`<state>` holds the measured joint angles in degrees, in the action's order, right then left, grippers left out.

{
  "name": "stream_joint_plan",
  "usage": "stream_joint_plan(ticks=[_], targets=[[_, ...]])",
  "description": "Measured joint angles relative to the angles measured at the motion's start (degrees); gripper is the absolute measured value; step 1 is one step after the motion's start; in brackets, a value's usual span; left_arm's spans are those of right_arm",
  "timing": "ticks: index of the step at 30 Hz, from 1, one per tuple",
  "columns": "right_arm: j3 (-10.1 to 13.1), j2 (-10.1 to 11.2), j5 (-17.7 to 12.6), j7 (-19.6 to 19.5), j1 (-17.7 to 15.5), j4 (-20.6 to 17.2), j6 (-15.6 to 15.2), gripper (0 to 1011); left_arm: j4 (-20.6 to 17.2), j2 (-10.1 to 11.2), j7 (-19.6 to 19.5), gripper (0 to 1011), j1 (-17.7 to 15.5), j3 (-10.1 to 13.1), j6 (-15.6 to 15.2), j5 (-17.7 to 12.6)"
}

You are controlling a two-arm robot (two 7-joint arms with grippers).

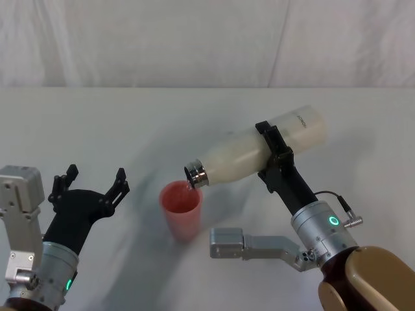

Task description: Grasp the thermos with one hand and pour water into the cup lid.

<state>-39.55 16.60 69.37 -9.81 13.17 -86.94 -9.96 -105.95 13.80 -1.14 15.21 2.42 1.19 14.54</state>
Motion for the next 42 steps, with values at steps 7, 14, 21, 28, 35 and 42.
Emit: stream_joint_plan(ticks=[7,14,21,28,35,42], targets=[[0.14,-0.2,-0.23,-0.03,0.02,0.13,0.01,956,0.0,0.0,0.0,1001,0.0,0.0,0.0,0.0],[2.8,-2.06,-6.07,-0.47,-1.54,0.34,1.77,955,0.0,0.0,0.0,1001,0.0,0.0,0.0,0.0],[4.96,-3.24,-11.08,-0.15,-2.88,0.24,4.26,955,0.0,0.0,0.0,1001,0.0,0.0,0.0,0.0],[6.89,-4.05,-15.68,1.62,-4.12,-0.56,6.34,956,0.0,0.0,0.0,1001,0.0,0.0,0.0,0.0],[9.05,-4.71,-21.24,4.66,-5.97,-2.43,7.96,955,0.0,0.0,0.0,1001,0.0,0.0,0.0,0.0],[11.1,-5.51,-25.18,6.14,-7.46,-3.46,8.77,956,0.0,0.0,0.0,1001,0.0,0.0,0.0,0.0]])
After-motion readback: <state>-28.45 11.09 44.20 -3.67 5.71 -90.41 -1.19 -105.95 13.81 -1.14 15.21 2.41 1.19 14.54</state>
